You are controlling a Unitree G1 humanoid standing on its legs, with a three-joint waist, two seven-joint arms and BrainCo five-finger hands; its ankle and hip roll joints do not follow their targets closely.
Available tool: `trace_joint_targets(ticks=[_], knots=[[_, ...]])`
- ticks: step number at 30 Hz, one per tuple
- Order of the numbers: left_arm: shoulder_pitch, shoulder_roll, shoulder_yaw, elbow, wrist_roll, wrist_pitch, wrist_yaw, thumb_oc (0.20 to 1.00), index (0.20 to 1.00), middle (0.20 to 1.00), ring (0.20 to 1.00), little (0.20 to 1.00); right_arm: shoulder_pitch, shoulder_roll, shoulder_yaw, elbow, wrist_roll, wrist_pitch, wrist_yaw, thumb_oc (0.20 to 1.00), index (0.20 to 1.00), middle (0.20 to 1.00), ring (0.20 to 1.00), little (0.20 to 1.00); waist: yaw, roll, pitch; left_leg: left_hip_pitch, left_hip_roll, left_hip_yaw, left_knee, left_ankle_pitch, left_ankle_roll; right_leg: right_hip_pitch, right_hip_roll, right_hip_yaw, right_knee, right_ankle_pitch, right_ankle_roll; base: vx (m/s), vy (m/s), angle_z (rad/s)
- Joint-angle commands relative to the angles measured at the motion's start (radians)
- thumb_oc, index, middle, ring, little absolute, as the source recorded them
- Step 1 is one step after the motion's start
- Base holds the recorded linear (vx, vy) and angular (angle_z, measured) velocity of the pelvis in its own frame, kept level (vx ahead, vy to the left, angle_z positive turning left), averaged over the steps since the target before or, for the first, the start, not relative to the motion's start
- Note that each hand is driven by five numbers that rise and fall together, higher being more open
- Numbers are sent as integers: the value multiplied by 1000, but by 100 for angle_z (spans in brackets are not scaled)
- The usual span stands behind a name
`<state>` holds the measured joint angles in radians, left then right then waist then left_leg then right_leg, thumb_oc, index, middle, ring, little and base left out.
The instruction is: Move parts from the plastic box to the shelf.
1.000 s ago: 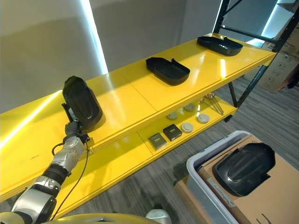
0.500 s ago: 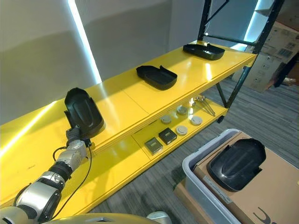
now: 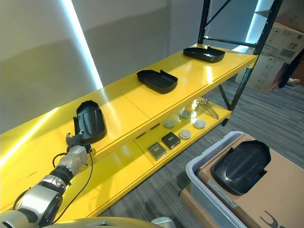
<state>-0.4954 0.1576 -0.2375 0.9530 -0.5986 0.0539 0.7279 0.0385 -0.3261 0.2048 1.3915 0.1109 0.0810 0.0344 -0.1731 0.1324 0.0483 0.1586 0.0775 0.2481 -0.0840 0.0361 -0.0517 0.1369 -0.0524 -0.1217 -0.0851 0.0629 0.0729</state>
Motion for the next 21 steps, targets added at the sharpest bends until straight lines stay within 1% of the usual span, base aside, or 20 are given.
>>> trace_joint_targets(ticks=[1,4,6,7,8,9,11,13,15,17,18,19,20,21], knots=[[6,-57,34,105,-88,-12,-11,1000,1000,1000,1000,1000,-52,6,2,103,-22,-14,-13,1000,1000,1000,1000,1000,-15,-20,32,-25,23,28,86,-55,-16,-13,-2,-17,70,-108,29,0,0,0],[13,-67,41,96,-109,-56,-20,1000,1000,1000,1000,1000,-51,10,1,109,-19,-17,-14,1000,1000,1000,1000,1000,-13,-21,32,-19,23,27,81,-55,-17,-9,-1,-19,65,-107,30,0,0,0],[19,-71,43,78,-126,-100,-44,1000,1000,1000,1000,1000,-51,10,-1,109,-18,-18,-14,1000,1000,1000,1000,1000,-10,-21,33,-16,23,24,77,-55,-19,-8,-1,-21,62,-105,31,0,0,0],[21,-75,40,24,-86,-161,-64,1000,1000,1000,1000,1000,-53,9,-6,108,-21,-16,-15,1000,1000,1000,1000,1000,-6,-19,36,-13,21,20,71,-54,-20,-7,-2,-23,58,-103,32,0,0,0],[18,-71,31,-19,-78,-191,-72,1000,1000,1000,1000,1000,-55,6,-9,108,-16,-14,-11,1000,1000,1000,1000,1000,-2,-18,38,-11,20,18,69,-54,-21,-6,-2,-25,56,-102,34,0,0,0],[18,-63,21,-84,-38,-217,-59,1000,1000,1000,1000,1000,-57,0,-15,111,-11,-15,-5,1000,1000,1000,1000,1000,4,-15,42,-11,18,14,66,-53,-21,-6,-4,-28,54,-101,35,0,0,0],[17,-27,-4,-252,6,-222,-12,1000,1000,1000,1000,1000,-60,-11,-25,116,0,-19,3,1000,1000,1000,1000,1000,20,-10,48,-12,16,5,62,-50,-23,-5,-6,-37,48,-98,35,-34,26,-1],[21,3,-2,-365,37,-218,14,1000,1000,1000,1000,1000,-63,-17,-31,119,7,-23,6,1000,1000,1000,1000,1000,32,-8,53,-15,16,-2,61,-49,-24,-5,-8,-43,45,-96,34,-39,18,4],[37,60,14,-522,77,-230,38,1000,1000,1000,1000,1000,-64,-25,-41,125,22,-31,14,1000,1000,1000,1000,1000,53,-6,60,-24,16,-14,64,-45,-24,-5,-10,-53,43,-94,31,-59,14,10],[62,109,40,-648,91,-218,22,1000,1000,1000,1000,1000,-59,-25,-52,129,33,-44,15,1000,1000,1000,1000,1000,71,-7,67,-31,16,-23,68,-43,-24,-4,-13,-64,41,-93,27,-61,5,13],[89,145,65,-747,124,-193,7,1000,1000,1000,1000,1000,-57,-27,-62,130,42,-49,15,1000,1000,1000,1000,1000,86,-7,72,-36,16,-32,70,-42,-25,-3,-15,-71,40,-92,25,-59,4,20],[111,163,80,-800,126,-183,-20,1000,1000,1000,1000,1000,-56,-28,-67,128,49,-48,17,1000,1000,1000,1000,1000,95,-8,75,-40,16,-38,71,-41,-25,-2,-16,-77,39,-91,23,-51,6,26],[123,170,87,-823,130,-187,-34,1000,1000,1000,1000,1000,-54,-28,-71,127,52,-47,19,1000,1000,1000,1000,1000,100,-9,77,-42,16,-42,72,-40,-26,-2,-17,-80,39,-90,22,-44,5,17],[147,183,102,-876,161,-169,-59,1000,1000,1000,1000,1000,-51,-28,-75,122,57,-47,18,1000,1000,1000,1000,1000,108,-10,81,-47,14,-50,76,-39,-26,-2,-19,-84,40,-90,21,-43,6,13]])
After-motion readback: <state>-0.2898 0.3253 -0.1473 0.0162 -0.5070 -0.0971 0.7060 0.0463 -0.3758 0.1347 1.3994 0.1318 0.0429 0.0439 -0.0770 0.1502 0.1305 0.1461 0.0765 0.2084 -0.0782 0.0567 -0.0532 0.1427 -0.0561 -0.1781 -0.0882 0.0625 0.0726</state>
